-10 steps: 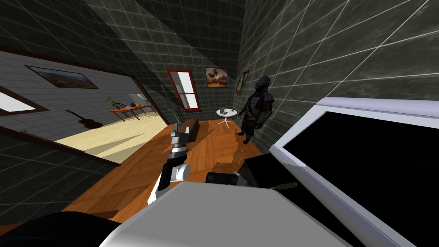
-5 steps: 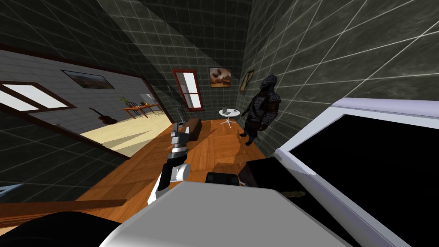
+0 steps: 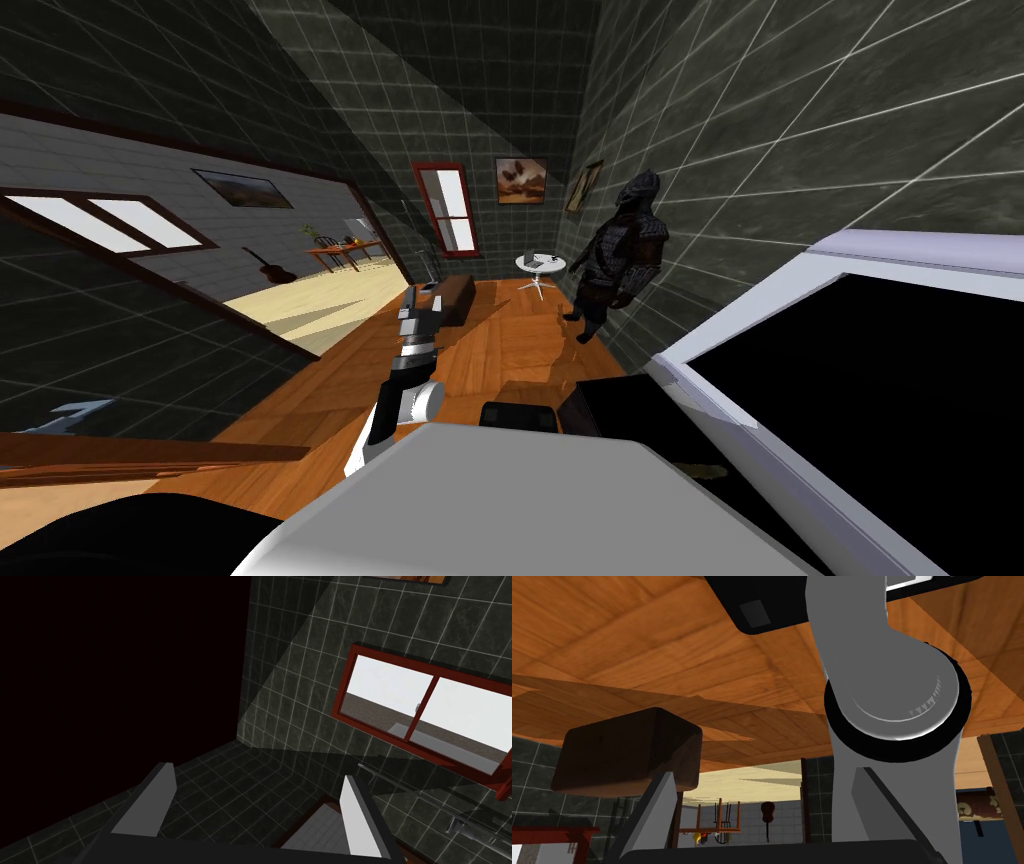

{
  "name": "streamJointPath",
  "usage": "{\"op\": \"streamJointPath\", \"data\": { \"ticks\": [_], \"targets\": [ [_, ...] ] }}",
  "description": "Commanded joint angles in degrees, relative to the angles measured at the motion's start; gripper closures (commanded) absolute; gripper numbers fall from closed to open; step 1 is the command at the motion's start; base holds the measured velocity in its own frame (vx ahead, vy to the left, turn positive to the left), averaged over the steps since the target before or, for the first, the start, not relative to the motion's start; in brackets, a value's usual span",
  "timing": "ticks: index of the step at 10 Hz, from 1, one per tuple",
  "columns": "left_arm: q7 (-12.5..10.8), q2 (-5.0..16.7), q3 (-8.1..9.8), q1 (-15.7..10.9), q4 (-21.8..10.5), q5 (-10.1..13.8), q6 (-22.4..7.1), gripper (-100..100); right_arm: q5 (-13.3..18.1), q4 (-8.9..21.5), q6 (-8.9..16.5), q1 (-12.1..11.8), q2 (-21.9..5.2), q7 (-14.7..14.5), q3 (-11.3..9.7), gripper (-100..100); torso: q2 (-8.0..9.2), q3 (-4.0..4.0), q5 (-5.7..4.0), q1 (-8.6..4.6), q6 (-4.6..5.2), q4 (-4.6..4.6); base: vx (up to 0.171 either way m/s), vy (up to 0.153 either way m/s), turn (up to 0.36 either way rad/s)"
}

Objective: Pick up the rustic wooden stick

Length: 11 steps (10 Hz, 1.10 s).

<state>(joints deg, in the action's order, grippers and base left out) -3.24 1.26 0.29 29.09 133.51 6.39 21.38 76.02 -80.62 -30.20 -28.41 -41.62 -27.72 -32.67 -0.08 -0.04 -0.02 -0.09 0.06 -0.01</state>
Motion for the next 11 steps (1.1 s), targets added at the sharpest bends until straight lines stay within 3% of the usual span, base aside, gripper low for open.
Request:
{"op": "streamJointPath", "data": {
  "ticks": [1,2,4,5,7,9,10,11],
  "targets": [
    [0.00,0.00,0.00,0.00,0.00,0.00,0.00,0,2.86,2.37,0.71,0.57,-2.02,0.63,-0.93,-100,0.00,0.00,0.00,0.00,0.00,0.00,0.020,-0.023,0.130],
    [0.00,0.00,0.00,0.00,0.00,0.00,0.00,0,3.51,2.37,0.71,0.57,-2.02,0.63,-0.93,-100,-0.03,-0.01,0.01,0.01,-0.02,0.00,0.016,-0.024,0.064],
    [0.00,0.00,0.00,0.00,0.00,0.00,0.00,0,7.82,6.29,1.22,1.61,-4.94,0.57,-1.61,-100,-0.01,-0.01,0.01,-0.01,-0.01,0.00,0.015,-0.040,0.152],
    [0.00,0.00,0.00,0.00,0.00,0.00,0.00,0,8.07,7.03,1.22,1.61,-4.94,0.57,-1.61,-100,-0.02,-0.01,0.00,-0.09,-0.02,0.00,0.012,-0.047,0.045],
    [0.00,0.00,0.00,0.00,0.00,0.00,0.00,0,11.54,11.34,1.84,2.69,-7.52,0.69,-2.04,-100,0.00,0.00,0.00,-0.04,0.00,0.00,0.012,-0.038,0.108],
    [0.00,0.00,0.00,0.00,0.00,0.00,0.00,0,12.02,11.34,1.84,2.69,-7.52,0.69,-2.04,-100,0.00,0.00,0.00,-0.02,0.02,0.00,0.007,-0.025,0.022],
    [0.00,0.00,0.00,0.00,0.00,0.00,0.00,0,13.76,13.34,2.17,3.23,-8.67,0.80,-2.17,-100,0.02,0.01,0.00,0.06,0.02,0.00,0.006,-0.016,0.085],
    [0.00,0.00,0.00,0.00,0.00,0.00,0.00,0,13.76,13.34,2.17,3.23,-8.67,0.80,-2.17,-100,0.01,0.01,0.02,0.06,-0.01,0.00,0.006,-0.021,0.050]
  ]
}}
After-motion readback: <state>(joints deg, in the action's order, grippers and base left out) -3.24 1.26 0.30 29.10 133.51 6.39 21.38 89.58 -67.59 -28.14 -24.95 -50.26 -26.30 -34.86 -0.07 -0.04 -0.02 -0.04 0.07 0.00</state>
